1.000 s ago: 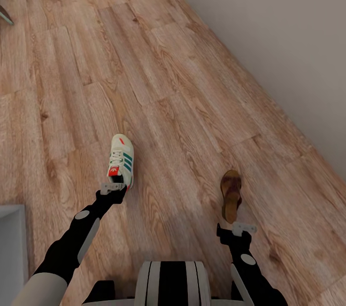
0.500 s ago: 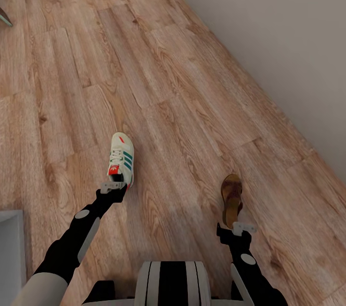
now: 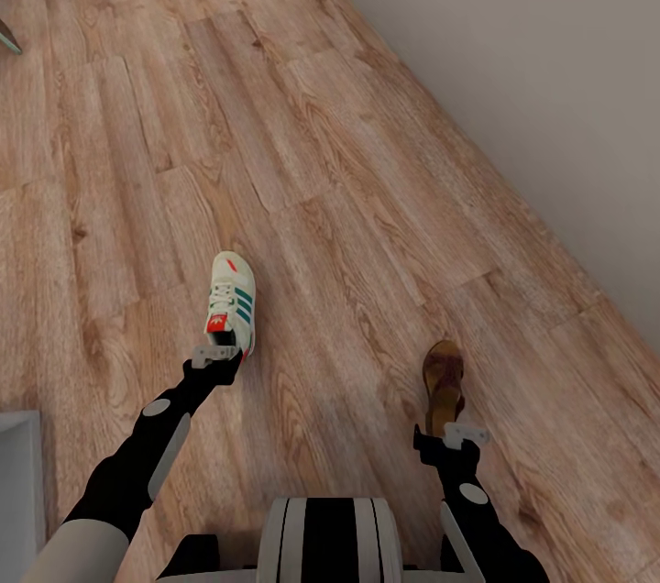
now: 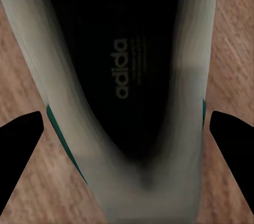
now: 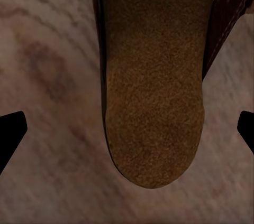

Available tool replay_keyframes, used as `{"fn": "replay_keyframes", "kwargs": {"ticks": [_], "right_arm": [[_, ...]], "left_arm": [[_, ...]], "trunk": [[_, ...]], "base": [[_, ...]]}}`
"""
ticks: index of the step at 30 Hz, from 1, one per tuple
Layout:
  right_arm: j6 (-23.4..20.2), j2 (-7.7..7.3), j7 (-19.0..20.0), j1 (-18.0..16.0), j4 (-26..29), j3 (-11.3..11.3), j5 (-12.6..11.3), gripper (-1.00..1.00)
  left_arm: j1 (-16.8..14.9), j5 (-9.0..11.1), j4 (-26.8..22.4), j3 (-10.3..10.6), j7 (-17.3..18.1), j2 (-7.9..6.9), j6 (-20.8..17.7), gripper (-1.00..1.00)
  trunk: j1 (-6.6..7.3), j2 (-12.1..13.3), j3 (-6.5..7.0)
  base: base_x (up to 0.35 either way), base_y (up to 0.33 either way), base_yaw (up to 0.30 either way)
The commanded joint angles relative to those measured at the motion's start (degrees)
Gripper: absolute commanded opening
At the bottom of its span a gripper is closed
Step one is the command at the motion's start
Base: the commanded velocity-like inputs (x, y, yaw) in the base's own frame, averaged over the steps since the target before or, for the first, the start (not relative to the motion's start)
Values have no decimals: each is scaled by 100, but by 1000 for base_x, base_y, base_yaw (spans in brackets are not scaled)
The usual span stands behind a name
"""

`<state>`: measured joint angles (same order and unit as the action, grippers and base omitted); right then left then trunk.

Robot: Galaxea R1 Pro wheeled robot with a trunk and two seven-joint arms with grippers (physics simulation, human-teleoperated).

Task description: Pick up the two gym shoes and the two sandals from the corridor floor and place them onto the hallstand (shoe rack) in the corridor, making sure they are on the rack and not on the floor. Arrange them so the two gym shoes are next to each other and the two sandals are next to each other.

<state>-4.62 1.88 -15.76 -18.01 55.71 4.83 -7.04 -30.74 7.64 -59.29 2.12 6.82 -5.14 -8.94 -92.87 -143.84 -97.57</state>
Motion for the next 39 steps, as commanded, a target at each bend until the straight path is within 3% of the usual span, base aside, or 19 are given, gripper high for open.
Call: {"fn": "replay_keyframes", "kwargs": {"ticks": [1,6,14,18,21,29,39], "right_arm": [[-21,-4,-42,-1,10,18,-52,100],[-21,-4,-42,-1,10,18,-52,100],[-21,-2,-42,-1,10,25,-52,100],[-21,-3,-42,-1,10,19,-52,100],[-21,-3,-42,-1,10,18,-51,100],[-21,-4,-42,-1,10,19,-52,100],[-21,-4,-42,-1,10,18,-52,100]], "left_arm": [[-1,59,-9,8,4,-4,-37,-100],[-2,58,-202,36,4,-3,-88,-100],[8,79,-1192,379,-18,-4,-317,-100],[14,98,-1389,438,-22,-9,-424,-100],[15,106,-1422,437,-22,-12,-432,-100],[22,120,-1435,423,-23,-28,-433,-100],[24,156,-1436,421,-29,-31,-441,-100]], "trunk": [[1,-1,-3],[1,-1,-3],[1,-1,-3],[-4,-4,-50],[-12,-8,-134],[-12,-8,-166],[-30,-17,-370]], "base": [[3,0,0],[1,0,0],[0,0,-79],[0,0,-53],[0,0,-8],[0,0,-1],[0,0,0]]}}
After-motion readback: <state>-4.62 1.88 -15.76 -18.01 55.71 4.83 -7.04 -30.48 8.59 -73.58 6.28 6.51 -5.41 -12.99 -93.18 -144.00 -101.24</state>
